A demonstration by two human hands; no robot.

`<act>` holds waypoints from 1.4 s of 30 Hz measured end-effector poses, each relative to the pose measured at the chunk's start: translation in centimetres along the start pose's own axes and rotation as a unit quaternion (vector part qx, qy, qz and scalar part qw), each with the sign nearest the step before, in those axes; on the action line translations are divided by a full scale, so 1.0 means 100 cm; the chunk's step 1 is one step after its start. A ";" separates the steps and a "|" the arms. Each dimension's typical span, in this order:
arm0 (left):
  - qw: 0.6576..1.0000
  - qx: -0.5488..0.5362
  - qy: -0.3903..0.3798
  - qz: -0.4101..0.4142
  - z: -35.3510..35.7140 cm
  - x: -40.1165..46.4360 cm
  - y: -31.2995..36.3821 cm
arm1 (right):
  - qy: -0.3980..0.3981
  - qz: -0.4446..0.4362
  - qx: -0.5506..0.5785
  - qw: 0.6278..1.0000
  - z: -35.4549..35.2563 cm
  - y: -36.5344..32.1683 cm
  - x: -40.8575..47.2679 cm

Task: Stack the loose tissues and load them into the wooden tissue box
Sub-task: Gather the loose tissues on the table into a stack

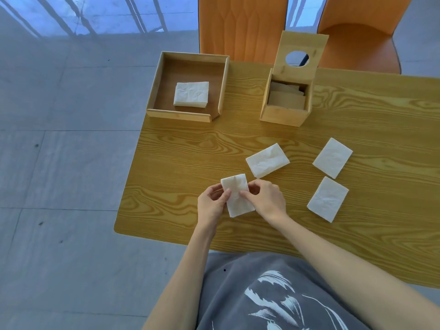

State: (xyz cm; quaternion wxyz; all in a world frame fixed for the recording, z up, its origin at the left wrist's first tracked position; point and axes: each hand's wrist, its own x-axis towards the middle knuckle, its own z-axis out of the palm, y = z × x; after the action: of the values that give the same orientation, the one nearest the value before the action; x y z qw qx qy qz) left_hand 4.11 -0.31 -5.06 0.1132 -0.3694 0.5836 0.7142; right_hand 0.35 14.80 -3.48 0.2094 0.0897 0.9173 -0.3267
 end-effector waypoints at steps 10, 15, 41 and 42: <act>1.000 -0.016 0.009 -0.020 -0.003 0.002 0.002 | 0.042 -0.169 -0.197 0.965 -0.060 -0.016 0.075; 1.000 -0.016 0.009 -0.020 -0.002 0.001 0.002 | -0.018 -0.181 -0.294 0.938 -0.071 -0.019 0.091; 0.998 0.051 0.018 0.025 0.000 0.001 -0.010 | 0.032 0.050 0.016 0.998 -0.065 0.048 0.007; 0.998 0.053 0.018 0.025 0.000 0.002 -0.010 | 0.033 0.056 0.062 0.996 -0.066 0.048 0.006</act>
State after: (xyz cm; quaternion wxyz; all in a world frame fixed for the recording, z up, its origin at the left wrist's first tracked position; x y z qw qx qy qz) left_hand 4.54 -0.05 -5.93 0.1043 -0.3605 0.6317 0.6783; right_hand -0.88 22.68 -1.83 0.1915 0.1646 0.8950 -0.3676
